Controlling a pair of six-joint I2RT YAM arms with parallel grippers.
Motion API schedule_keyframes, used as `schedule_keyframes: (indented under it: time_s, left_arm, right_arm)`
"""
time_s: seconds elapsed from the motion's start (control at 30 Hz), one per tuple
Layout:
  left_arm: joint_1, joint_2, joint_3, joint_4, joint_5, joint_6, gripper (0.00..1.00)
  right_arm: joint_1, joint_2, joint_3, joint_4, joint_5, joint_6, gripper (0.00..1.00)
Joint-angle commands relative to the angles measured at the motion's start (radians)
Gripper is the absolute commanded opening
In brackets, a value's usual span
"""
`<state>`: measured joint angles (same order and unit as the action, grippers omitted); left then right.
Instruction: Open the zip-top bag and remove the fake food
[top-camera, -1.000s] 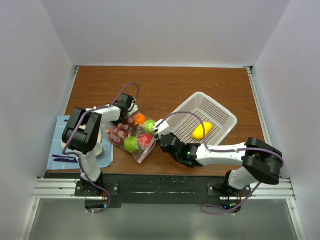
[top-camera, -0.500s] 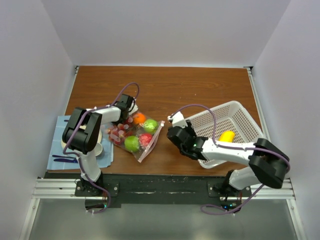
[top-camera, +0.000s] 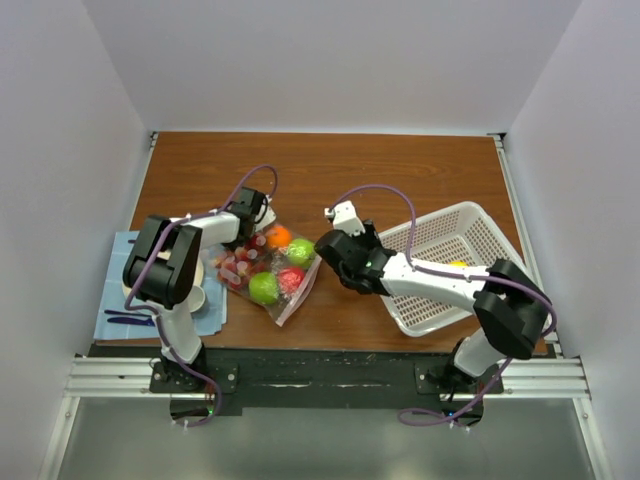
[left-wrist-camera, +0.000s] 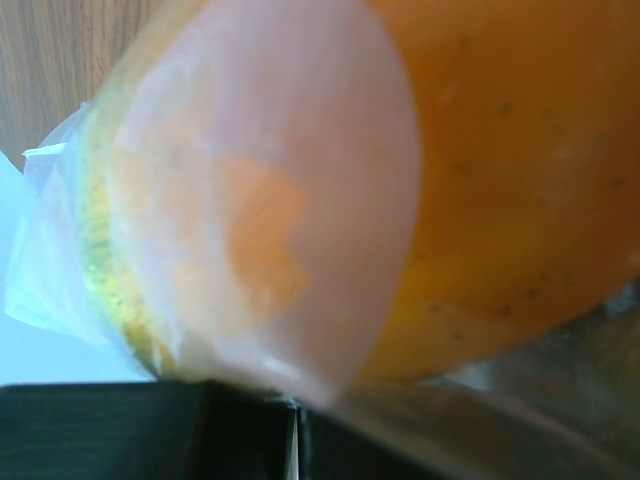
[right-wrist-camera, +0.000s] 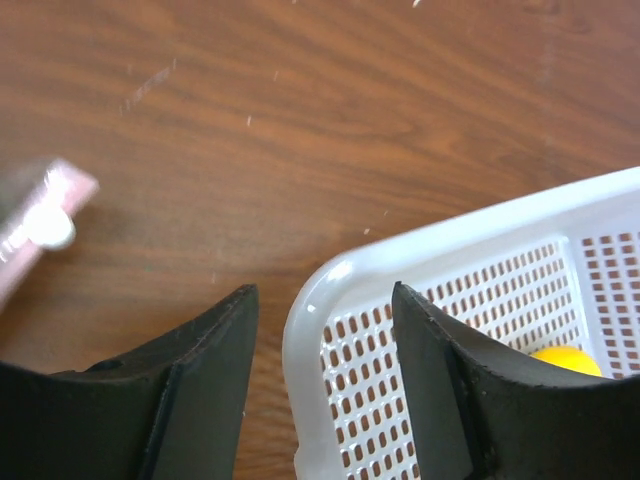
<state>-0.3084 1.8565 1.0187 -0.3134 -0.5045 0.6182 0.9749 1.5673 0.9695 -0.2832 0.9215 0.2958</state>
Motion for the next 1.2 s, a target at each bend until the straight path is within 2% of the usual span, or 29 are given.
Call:
schedule_keyframes:
  time_s: [0.0, 0.2, 0.37, 0.4, 0.5, 0.6, 0.77, 0.8, 0.83, 0.9, 0.97, 1.0, 1.03, 1.17]
  left_arm:
    - [0.023, 0.024, -0.037, -0.092, 0.113, 0.005, 0.00]
    - [0.035, 0.012, -0.045, -0.095, 0.116, 0.017, 0.00]
    - [0.040, 0.015, -0.045, -0.095, 0.123, 0.029, 0.00]
    - [0.040, 0.017, -0.045, -0.096, 0.127, 0.028, 0.00]
    - [0.040, 0.021, -0.042, -0.096, 0.136, 0.028, 0.00]
    - [0.040, 0.024, -0.045, -0.096, 0.144, 0.026, 0.00]
    - [0.042, 0.014, -0.063, -0.096, 0.149, 0.032, 0.00]
    - [0.043, 0.010, -0.066, -0.099, 0.150, 0.034, 0.00]
    - [0.043, 0.009, -0.069, -0.099, 0.153, 0.035, 0.00]
    - [0.043, 0.003, -0.071, -0.098, 0.158, 0.038, 0.00]
    - [0.043, 0.007, -0.071, -0.099, 0.159, 0.038, 0.00]
    - [0.043, 0.009, -0.069, -0.098, 0.159, 0.041, 0.00]
    - [0.043, 0.010, -0.068, -0.099, 0.161, 0.041, 0.00]
    - [0.045, 0.012, -0.068, -0.099, 0.169, 0.037, 0.00]
  right_arm:
    - [0.001, 0.046, 0.119, -0.134, 0.080, 0.074, 0.57]
    - [-0.001, 0.129, 0.207, -0.295, 0.063, 0.138, 0.51]
    - [-0.056, 0.114, 0.251, -0.451, 0.103, 0.320, 0.48]
    - [-0.076, 0.105, 0.264, -0.485, 0.105, 0.415, 0.50]
    - [-0.126, 0.096, 0.330, -0.576, 0.096, 0.515, 0.60]
    - [-0.157, 0.129, 0.432, -0.663, 0.068, 0.603, 0.65]
    - [-0.174, 0.258, 0.662, -0.747, 0.019, 0.589, 0.74]
    - [-0.176, 0.275, 0.691, -0.772, 0.039, 0.638, 0.75]
    - [-0.194, 0.293, 0.753, -0.857, 0.089, 0.690, 0.75]
    - [-0.223, 0.378, 0.833, -0.971, 0.102, 0.832, 0.75]
    - [-0.272, 0.446, 0.945, -1.163, 0.129, 0.940, 0.76]
    - [-0.284, 0.517, 1.016, -1.233, 0.137, 1.056, 0.76]
    - [-0.306, 0.539, 1.031, -1.296, 0.155, 1.056, 0.77]
    - [-0.357, 0.510, 0.931, -1.297, 0.126, 1.134, 0.78]
